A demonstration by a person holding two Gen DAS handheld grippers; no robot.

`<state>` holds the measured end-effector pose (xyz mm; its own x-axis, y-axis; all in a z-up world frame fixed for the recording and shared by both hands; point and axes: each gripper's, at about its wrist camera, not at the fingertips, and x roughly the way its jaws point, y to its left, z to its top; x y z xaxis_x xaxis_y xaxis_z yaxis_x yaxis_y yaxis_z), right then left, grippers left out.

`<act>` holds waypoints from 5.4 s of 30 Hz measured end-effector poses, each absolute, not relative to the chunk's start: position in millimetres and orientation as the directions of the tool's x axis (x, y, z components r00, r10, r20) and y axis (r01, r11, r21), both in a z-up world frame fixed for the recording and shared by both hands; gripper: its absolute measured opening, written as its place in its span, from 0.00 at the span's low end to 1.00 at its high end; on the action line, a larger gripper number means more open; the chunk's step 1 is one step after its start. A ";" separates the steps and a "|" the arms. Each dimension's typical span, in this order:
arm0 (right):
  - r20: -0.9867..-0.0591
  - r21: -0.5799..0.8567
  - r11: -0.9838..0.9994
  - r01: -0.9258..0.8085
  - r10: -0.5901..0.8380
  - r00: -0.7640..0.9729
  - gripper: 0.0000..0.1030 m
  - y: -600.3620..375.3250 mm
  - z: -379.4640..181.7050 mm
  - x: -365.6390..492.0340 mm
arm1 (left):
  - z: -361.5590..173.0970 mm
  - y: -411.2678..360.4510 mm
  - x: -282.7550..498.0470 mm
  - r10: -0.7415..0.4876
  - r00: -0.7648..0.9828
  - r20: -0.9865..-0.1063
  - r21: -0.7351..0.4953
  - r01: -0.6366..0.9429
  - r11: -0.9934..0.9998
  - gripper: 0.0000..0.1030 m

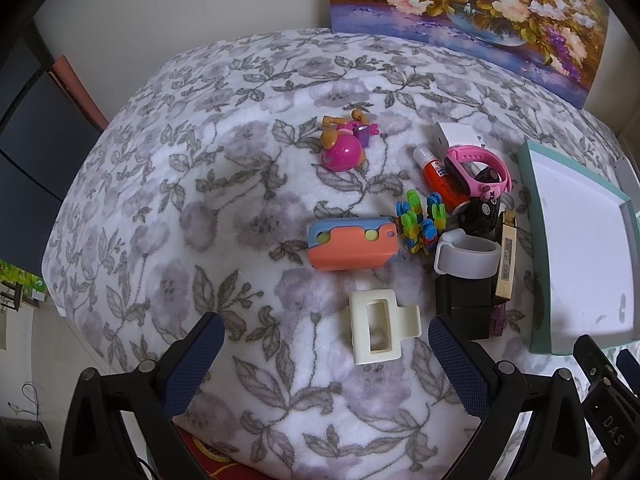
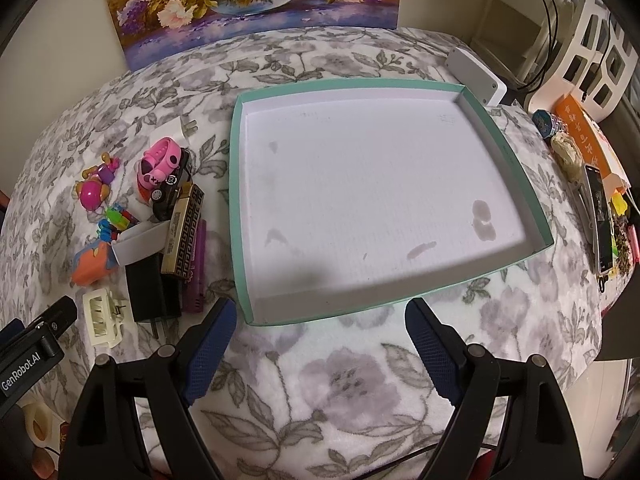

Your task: Organize rigid objects

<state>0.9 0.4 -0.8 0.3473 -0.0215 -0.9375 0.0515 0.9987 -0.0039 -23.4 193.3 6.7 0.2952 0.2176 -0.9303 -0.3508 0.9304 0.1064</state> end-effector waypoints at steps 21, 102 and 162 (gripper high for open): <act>-0.940 -0.012 0.999 0.048 -0.028 0.341 0.84 0.5 -3.3 0.5 | 5.3 193.6 -24.0 0.216 0.295 -0.931 0.105 -0.350 0.931 1.00; -0.956 0.112 0.962 -0.249 0.173 0.239 0.45 125.2 -42.9 18.0 | -41.1 259.1 -25.6 -0.076 0.216 -0.973 -0.185 -0.544 0.818 0.49; -0.913 0.278 0.936 -0.216 0.328 0.244 0.52 57.6 -13.2 29.0 | -23.1 255.2 -27.5 0.038 0.262 -0.964 -0.121 -0.562 0.818 0.49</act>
